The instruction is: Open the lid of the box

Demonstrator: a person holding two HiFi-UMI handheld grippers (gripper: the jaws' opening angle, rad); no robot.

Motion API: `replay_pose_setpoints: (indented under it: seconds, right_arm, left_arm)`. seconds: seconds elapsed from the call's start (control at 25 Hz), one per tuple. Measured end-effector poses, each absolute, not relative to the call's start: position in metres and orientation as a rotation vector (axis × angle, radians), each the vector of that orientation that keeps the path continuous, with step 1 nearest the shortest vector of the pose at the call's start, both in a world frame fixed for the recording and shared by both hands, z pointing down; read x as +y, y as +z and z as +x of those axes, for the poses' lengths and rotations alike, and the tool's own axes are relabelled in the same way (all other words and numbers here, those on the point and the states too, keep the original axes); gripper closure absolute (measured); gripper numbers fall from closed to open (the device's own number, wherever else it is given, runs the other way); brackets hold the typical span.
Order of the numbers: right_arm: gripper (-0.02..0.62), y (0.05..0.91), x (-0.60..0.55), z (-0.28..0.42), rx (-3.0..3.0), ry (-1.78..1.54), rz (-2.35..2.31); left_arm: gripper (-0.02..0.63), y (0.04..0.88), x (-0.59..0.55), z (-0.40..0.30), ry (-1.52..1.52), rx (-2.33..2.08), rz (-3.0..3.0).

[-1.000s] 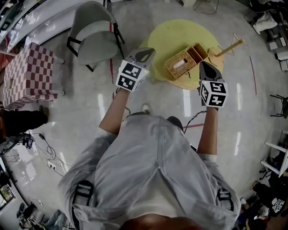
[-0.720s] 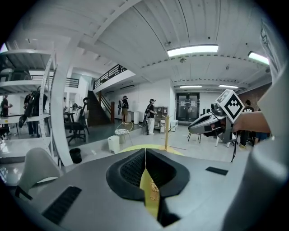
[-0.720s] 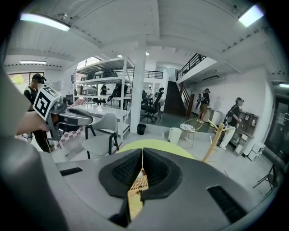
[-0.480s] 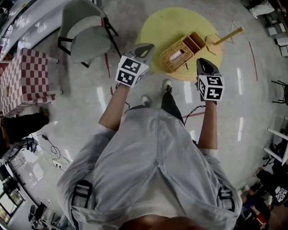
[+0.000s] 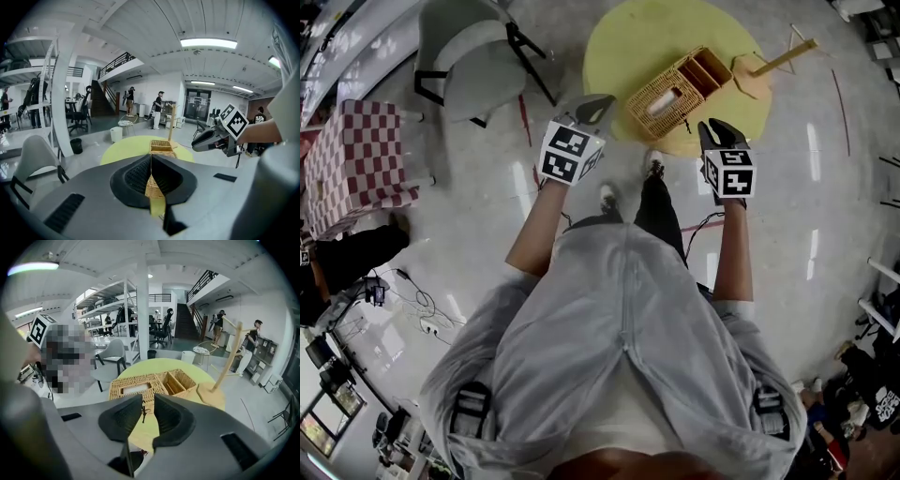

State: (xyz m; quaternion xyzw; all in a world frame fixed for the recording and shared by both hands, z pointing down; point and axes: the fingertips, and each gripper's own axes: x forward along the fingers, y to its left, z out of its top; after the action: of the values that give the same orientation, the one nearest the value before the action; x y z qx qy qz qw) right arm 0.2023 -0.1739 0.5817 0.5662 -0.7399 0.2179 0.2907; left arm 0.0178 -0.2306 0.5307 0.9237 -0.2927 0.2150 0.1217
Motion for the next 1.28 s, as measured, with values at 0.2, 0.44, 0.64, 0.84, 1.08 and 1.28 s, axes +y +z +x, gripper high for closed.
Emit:
replay_pose_setpoints:
  seconds: [0.2, 0.44, 0.64, 0.84, 1.08, 1.28]
  right_arm:
    - [0.471, 0.628, -0.170, 0.203, -1.960, 0.661, 1.411]
    - [0.469, 0.668, -0.170, 0.196, -1.926, 0.673, 1.330]
    - [0.469, 0.688, -0.173, 0.195, -1.907, 0.669, 1.273]
    - [0.469, 0.695, -0.178, 0.196, -1.891, 0.663, 1.268]
    - [0.500, 0.705, -0.181, 0.192, -1.868, 0.654, 1.255]
    - [0.557, 0.702, -0.180, 0.195, -1.843, 0.630, 1.278]
  left_arm:
    - [0.577, 0.549, -0.227, 0.026, 0.672, -0.854, 2.658]
    - [0.577, 0.568, -0.220, 0.019, 0.716, -0.852, 2.617]
    - [0.577, 0.579, -0.216, 0.015, 0.750, -0.845, 2.594]
    - [0.577, 0.584, -0.212, 0.014, 0.765, -0.837, 2.584]
    - [0.577, 0.592, -0.208, 0.005, 0.766, -0.837, 2.568]
    - [0.577, 0.591, -0.205, -0.003, 0.757, -0.846, 2.563]
